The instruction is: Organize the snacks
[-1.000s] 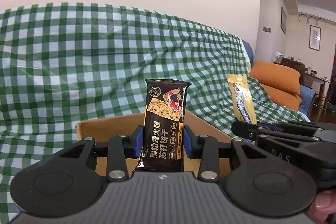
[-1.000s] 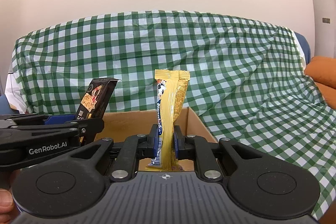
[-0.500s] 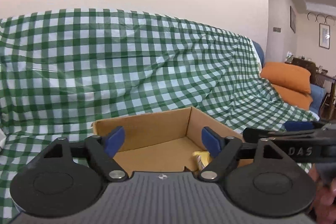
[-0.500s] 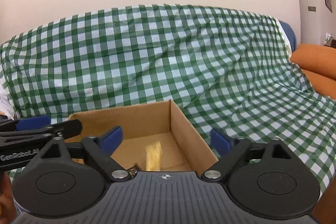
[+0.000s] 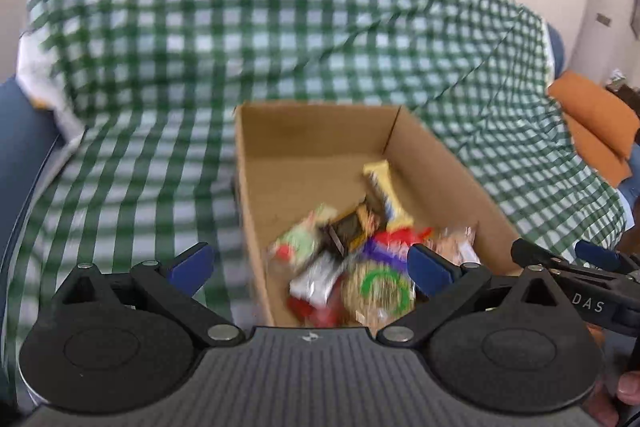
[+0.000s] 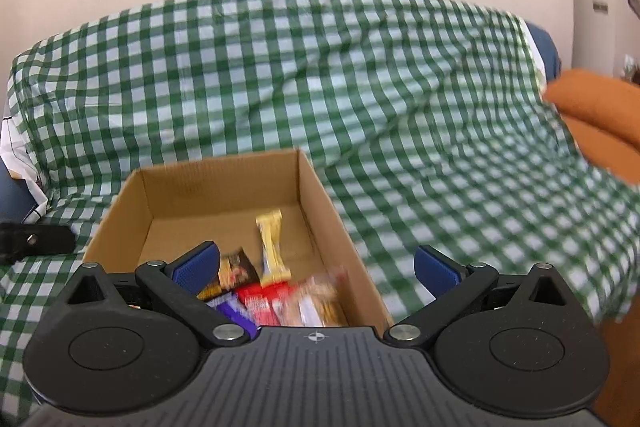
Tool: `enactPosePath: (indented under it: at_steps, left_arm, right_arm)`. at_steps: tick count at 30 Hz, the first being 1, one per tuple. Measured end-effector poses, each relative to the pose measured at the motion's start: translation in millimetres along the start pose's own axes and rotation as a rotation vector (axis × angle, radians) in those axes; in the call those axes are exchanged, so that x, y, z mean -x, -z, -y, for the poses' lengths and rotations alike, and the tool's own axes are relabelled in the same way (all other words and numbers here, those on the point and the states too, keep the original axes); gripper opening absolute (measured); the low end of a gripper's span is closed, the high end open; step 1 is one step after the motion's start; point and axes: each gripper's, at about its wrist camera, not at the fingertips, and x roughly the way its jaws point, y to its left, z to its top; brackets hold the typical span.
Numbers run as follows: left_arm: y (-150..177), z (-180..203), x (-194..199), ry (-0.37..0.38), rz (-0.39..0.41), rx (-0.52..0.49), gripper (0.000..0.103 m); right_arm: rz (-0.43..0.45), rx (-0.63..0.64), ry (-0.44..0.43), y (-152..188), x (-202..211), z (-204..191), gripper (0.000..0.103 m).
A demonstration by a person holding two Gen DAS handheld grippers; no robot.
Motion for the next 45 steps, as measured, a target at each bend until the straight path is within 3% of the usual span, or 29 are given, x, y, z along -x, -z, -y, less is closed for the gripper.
enactPosePath:
  at_steps: [4, 7, 9, 12, 17, 24, 45]
  left_arm:
    - [43, 2, -2, -0.001, -0.012, 0.036, 0.103]
    - [58, 5, -20, -0.021, -0.122, 0.033, 0.103]
    - [57, 4, -21, -0.013, -0.091, 0.018, 0.103]
    - [55, 2, -24, -0.06, -0.042, -0.007, 0.103]
    - [52, -7, -33, -0.051, -0.078, 0.072, 0.103]
    - [50, -4, -30, -0.063, -0.048, 0.055, 0.103]
    - [47, -5, -36, -0.062, -0.056, 0.074, 0.103]
  right_arm:
    - [-0.064, 0.012, -0.025, 17, 6, -4, 0.102]
    - [-0.058, 0.079, -0.039, 20, 2, -19, 0.102]
    - [-0.058, 0.1, -0.028, 19, -3, -25, 0.102]
    - [-0.062, 0.11, -0.022, 17, -8, -30, 0.102]
    - [-0.087, 0.136, -0.02, 20, -18, -36, 0.102]
    - [-0.104, 0.176, -0.031, 23, -24, -46, 0.102]
    - [-0.111, 0.172, -0.041, 20, -30, -47, 0.102]
